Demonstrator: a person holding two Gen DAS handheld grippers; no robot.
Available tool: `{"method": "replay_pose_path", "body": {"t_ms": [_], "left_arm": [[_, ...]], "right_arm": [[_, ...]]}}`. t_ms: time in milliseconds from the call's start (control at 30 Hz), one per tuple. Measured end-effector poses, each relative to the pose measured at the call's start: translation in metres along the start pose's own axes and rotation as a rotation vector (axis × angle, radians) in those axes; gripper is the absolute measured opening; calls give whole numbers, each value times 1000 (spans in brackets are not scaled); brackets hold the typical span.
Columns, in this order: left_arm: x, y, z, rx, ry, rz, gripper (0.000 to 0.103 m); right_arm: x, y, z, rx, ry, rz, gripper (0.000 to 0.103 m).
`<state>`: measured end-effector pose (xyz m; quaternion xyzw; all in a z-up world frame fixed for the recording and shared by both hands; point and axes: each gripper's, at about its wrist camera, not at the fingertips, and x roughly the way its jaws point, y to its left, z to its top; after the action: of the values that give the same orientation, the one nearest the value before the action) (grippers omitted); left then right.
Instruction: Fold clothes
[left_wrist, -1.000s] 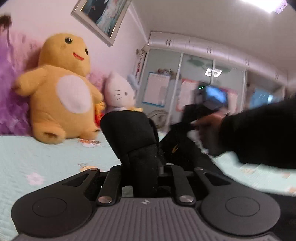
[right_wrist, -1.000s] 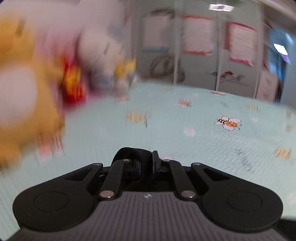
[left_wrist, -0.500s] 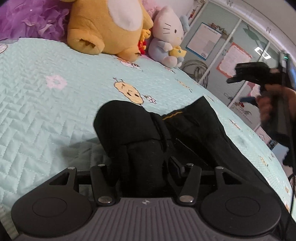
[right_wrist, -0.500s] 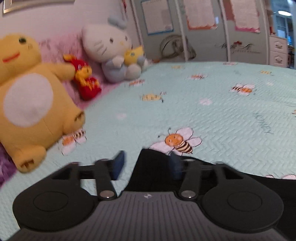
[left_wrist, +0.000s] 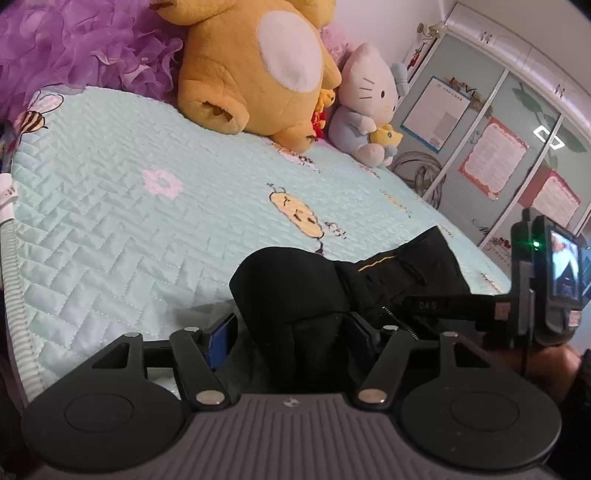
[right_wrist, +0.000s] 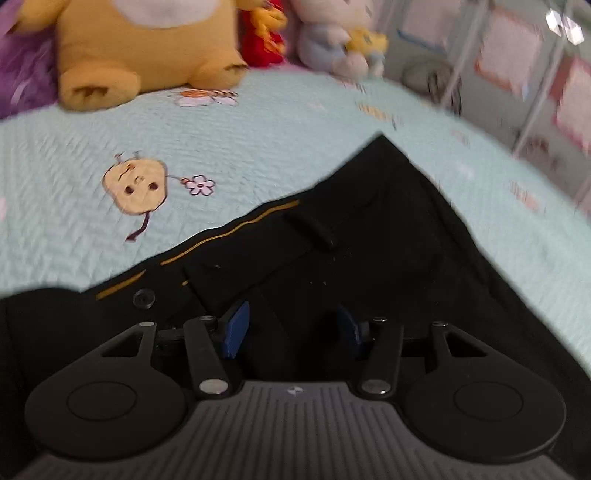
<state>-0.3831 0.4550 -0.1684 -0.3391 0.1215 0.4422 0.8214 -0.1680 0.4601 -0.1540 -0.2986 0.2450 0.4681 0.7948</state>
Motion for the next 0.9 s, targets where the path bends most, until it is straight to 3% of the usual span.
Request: {"method": "replay_pose_path", "body": {"t_ms": [100, 333, 433, 567, 633, 733, 900], "left_arm": [[9, 4, 1, -28, 28, 14, 69], [11, 5, 1, -21, 24, 21, 71], [12, 5, 0, -15, 22, 24, 71], [13, 5, -1, -7, 19, 28, 71], [13, 5, -1, -4, 18, 29, 72], [14, 5, 0, -6, 18, 29, 72], [15, 4, 0, -3, 16, 34, 73]], "right_arm": [[-2, 1, 0, -20, 3, 17, 42], [-14, 20, -14, -221, -14, -9, 44], [-7, 15, -18, -209, -31, -34, 44], [-2, 16, -15, -220, -29, -44, 12], [-12, 16, -13, -187, -57, -40, 9], [-37, 10, -9, -111, -136, 2, 6], [-58, 11, -11, -105, -163, 147, 0]]}}
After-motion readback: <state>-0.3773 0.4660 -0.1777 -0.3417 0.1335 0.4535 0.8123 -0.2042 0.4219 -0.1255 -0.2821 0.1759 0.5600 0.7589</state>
